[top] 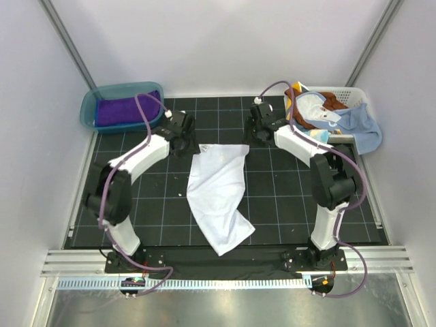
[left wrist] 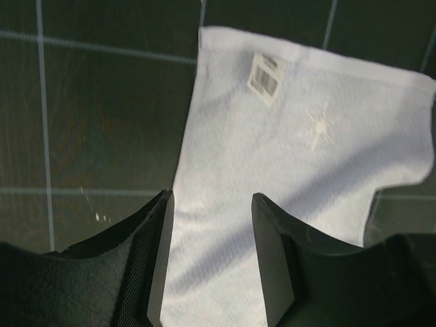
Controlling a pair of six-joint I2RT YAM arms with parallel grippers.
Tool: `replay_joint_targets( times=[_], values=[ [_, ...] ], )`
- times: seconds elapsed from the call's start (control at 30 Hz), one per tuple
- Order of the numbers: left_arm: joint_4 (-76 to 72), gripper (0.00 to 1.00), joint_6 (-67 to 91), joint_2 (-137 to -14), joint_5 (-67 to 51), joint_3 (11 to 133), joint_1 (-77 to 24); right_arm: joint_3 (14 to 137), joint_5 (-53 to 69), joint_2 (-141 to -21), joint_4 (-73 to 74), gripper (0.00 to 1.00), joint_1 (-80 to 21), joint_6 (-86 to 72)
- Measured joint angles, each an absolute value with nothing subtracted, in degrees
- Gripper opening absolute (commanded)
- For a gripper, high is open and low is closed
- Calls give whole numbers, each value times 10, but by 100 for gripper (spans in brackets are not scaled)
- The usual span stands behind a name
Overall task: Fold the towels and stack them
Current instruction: Flatten out the crumpled towel
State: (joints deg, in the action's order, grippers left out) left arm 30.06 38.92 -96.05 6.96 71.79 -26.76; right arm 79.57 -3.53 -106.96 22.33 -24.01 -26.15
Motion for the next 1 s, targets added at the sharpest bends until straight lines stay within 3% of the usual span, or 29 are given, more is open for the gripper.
replay_joint_targets(
  times=[0.3, 0.5, 0.77, 1.0],
  values=[
    [304, 59, 307, -1173, 52, 848, -235, 867, -55, -1193, 251, 47, -237, -274],
    [307, 59, 277, -1203, 47, 898, -230, 873, -66, -1202, 258, 46, -237, -274],
    [310, 57, 263, -1231, 54, 929, -228, 946, -74, -1251, 272, 36, -237, -267],
    [313, 46, 258, -1254, 71, 961, -227, 992, -73, -1281, 279, 27, -237, -258]
  ],
)
